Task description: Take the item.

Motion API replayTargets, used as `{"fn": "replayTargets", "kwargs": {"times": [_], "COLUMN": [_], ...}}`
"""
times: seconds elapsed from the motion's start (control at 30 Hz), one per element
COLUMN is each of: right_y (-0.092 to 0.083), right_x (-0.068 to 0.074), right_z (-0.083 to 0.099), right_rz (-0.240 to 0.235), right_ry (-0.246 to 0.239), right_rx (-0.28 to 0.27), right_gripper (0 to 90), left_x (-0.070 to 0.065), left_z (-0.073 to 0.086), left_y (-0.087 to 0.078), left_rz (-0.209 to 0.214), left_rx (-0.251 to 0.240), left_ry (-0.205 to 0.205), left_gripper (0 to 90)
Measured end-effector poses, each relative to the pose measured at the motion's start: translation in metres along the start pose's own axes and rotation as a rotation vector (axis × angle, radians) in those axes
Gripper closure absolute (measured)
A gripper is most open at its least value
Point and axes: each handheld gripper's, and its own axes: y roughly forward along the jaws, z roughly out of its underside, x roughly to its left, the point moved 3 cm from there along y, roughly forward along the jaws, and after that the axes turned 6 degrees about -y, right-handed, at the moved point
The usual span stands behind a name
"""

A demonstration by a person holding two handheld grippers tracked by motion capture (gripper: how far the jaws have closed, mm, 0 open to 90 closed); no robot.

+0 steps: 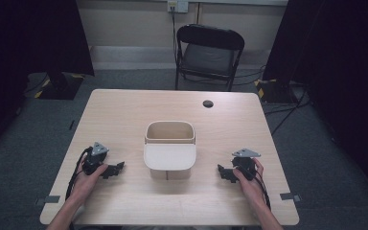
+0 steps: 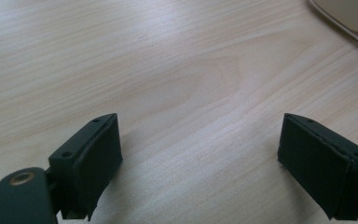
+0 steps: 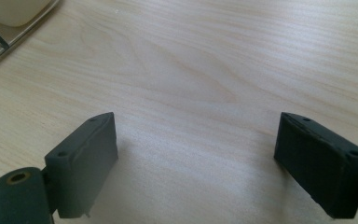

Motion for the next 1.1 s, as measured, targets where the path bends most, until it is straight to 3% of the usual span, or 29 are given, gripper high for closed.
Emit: {"fn": "replayTargets", "kwargs": {"times": [0.33, 0.57, 0.7, 0.77, 0.87, 1.1], "right_y": [0.0, 0.0, 0.0, 0.0, 0.0, 0.0], "right_x": [0.0, 0.0, 0.0, 0.0, 0.0, 0.0], "right_z": [0.0, 0.0, 0.0, 0.0, 0.0, 0.0], "right_rz": [0.0, 0.0, 0.0, 0.0, 0.0, -0.001], "right_ry": [-0.001, 0.0, -0.001, -0.001, -0.001, -0.002], "right_rx": [0.0, 0.0, 0.0, 0.0, 0.0, 0.0], "right_gripper": [12.5, 12.5, 12.5, 12.5, 12.5, 12.4], "left_x": [0.0, 0.001, 0.0, 0.0, -0.003, -0.013], "left_z": [0.0, -0.001, -0.002, -0.003, -0.003, -0.008], "left_y": [0.0, -0.002, -0.005, -0.007, -0.008, -0.018], "left_rz": [0.001, -0.027, -0.013, 0.014, 0.024, 0.09], "left_rx": [-0.002, -0.006, -0.021, -0.029, -0.032, -0.09], "left_ry": [-0.002, -0.035, -0.057, -0.078, -0.063, -0.028], "left_gripper": [13.7, 15.7, 16.1, 16.3, 16.5, 16.6]}}
